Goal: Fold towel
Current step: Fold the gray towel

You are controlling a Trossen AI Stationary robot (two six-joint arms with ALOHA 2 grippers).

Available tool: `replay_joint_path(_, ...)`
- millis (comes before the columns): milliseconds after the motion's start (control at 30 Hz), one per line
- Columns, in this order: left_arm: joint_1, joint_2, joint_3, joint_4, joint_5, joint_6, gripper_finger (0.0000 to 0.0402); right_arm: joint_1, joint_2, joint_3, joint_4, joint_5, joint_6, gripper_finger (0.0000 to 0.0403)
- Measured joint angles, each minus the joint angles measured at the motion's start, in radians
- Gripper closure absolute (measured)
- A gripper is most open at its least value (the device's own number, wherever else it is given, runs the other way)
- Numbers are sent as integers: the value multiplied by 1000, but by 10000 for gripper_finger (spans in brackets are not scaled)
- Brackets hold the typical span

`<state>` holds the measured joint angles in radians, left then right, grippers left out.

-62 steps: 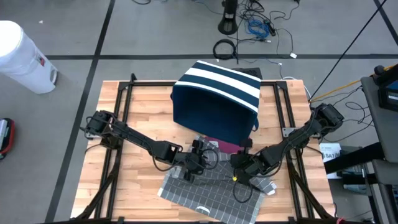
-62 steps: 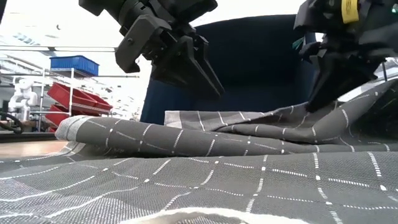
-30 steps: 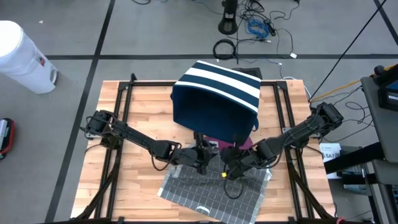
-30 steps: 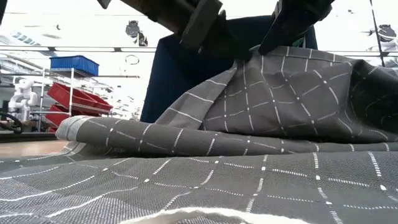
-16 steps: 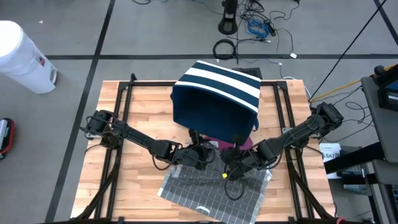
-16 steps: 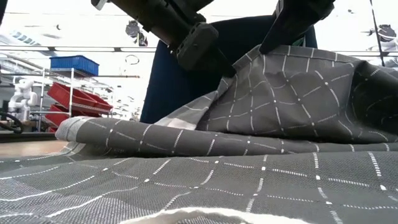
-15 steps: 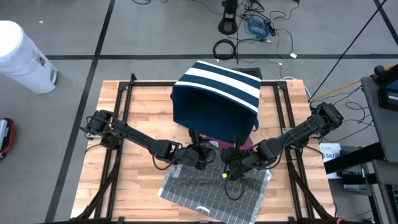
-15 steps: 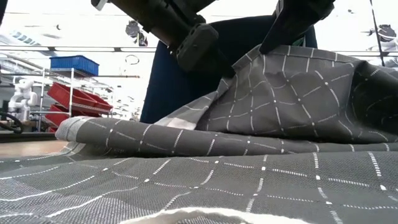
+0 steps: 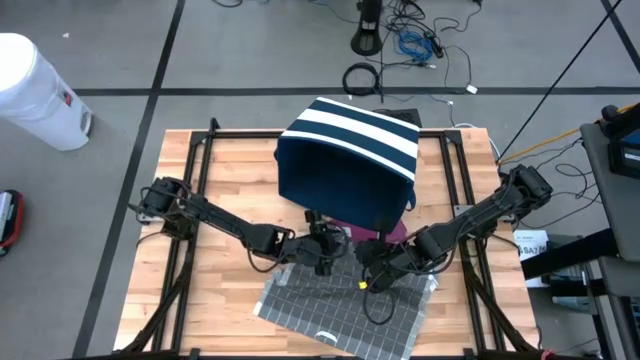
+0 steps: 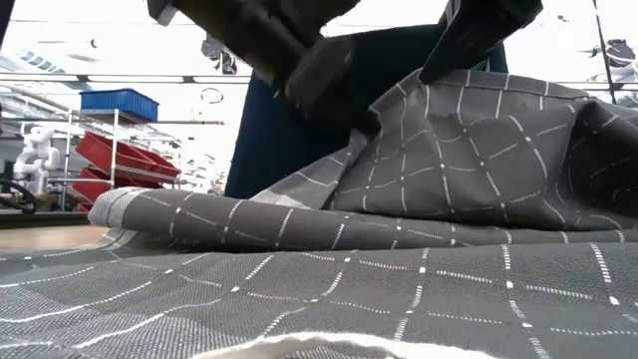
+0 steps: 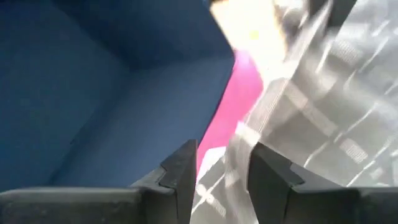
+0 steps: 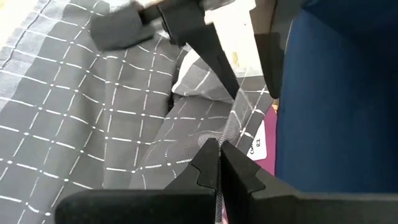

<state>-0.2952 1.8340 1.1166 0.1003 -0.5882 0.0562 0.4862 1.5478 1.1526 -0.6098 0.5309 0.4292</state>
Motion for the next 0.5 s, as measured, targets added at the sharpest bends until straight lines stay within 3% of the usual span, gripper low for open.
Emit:
replay_joint_path(167, -19, 31, -1, -99, -124, -26, 276, 0, 0, 0, -10, 1, 4, 403)
replay_joint_path(333, -56, 31, -1, -175, -311, -20, 276, 7, 0, 0, -48, -2, 25, 403)
replay_joint_path(500, -51, 31, 0, -166, -258, -23, 276, 7, 0, 0, -54, -1, 28, 403)
